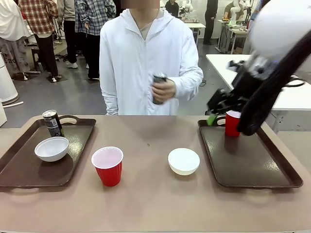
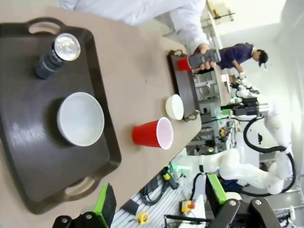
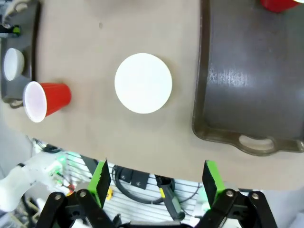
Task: Prepare tableware on both trays.
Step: Pick up a Picnic Bowl from the table and place it on a Handle tray.
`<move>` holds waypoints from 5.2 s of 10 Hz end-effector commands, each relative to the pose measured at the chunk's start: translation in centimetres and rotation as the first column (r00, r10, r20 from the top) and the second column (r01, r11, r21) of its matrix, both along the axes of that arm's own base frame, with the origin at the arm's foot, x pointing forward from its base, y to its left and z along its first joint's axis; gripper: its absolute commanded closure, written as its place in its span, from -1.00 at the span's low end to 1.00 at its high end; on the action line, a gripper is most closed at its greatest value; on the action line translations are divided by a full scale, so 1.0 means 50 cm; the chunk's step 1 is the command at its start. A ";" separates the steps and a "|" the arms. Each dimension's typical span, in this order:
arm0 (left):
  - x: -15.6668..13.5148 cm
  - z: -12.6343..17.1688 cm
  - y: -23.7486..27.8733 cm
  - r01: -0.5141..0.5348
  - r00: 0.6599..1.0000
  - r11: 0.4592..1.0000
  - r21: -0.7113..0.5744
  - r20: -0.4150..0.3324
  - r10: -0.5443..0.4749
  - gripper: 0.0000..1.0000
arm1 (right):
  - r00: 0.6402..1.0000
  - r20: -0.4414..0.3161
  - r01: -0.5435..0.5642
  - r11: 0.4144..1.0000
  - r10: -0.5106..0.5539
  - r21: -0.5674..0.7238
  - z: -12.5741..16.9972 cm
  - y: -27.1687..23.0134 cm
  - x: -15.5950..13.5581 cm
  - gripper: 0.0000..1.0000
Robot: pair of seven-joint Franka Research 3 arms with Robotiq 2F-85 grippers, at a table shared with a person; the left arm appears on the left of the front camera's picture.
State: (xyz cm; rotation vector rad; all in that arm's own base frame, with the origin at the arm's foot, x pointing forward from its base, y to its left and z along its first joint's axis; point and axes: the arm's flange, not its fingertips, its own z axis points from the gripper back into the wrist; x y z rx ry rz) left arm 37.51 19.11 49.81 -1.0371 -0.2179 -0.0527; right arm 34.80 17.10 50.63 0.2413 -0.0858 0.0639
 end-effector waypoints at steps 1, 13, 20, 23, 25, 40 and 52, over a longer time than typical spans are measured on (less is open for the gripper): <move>0.000 0.003 0.013 0.017 1.000 1.000 -0.011 0.014 -0.017 -1.00 | 0.999 -0.018 0.030 0.992 -0.032 -0.124 -0.027 0.050 0.057 -1.00; 0.000 0.003 0.013 0.017 1.000 1.000 -0.011 0.014 -0.017 -1.00 | 0.929 -0.037 -0.366 0.899 0.368 -0.240 0.028 -0.123 -0.145 -1.00; 0.000 0.003 0.013 0.017 1.000 1.000 -0.011 0.014 -0.017 -1.00 | 0.994 0.045 -0.090 0.978 0.100 -0.186 -0.099 0.059 0.123 -1.00; 0.000 0.003 0.013 0.017 1.000 1.000 -0.011 0.014 -0.017 -1.00 | 0.988 0.115 -0.092 0.987 0.108 -0.135 -0.145 0.084 0.148 -1.00; 0.000 0.003 0.013 0.017 1.000 1.000 -0.011 0.014 -0.017 -1.00 | 0.991 0.064 -0.104 0.982 0.115 -0.157 -0.142 0.083 0.139 -1.00; 0.000 0.003 0.013 0.017 1.000 1.000 -0.011 0.014 -0.017 -1.00 | 0.992 0.020 -0.120 0.969 0.127 -0.216 -0.337 0.151 0.191 1.00; 0.000 0.003 0.013 0.017 1.000 1.000 -0.011 0.014 -0.017 -1.00 | 0.988 0.008 -0.156 0.982 0.157 -0.105 -0.147 0.009 0.073 1.00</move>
